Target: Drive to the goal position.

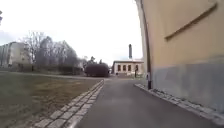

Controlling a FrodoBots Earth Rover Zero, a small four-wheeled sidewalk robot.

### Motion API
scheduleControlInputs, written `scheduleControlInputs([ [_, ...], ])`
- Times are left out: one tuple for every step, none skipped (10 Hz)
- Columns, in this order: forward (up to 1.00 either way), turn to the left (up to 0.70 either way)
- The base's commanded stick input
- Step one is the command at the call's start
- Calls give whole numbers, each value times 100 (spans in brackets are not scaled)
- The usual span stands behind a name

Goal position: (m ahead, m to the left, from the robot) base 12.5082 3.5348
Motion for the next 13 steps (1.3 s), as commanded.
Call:
scheduleControlInputs([
  [100,-9],
  [100,-34],
  [100,-18],
  [100,0],
  [100,0],
  [100,0],
  [100,0],
  [100,0],
  [100,0],
  [100,0],
  [100,0],
  [100,0],
  [100,0],
])
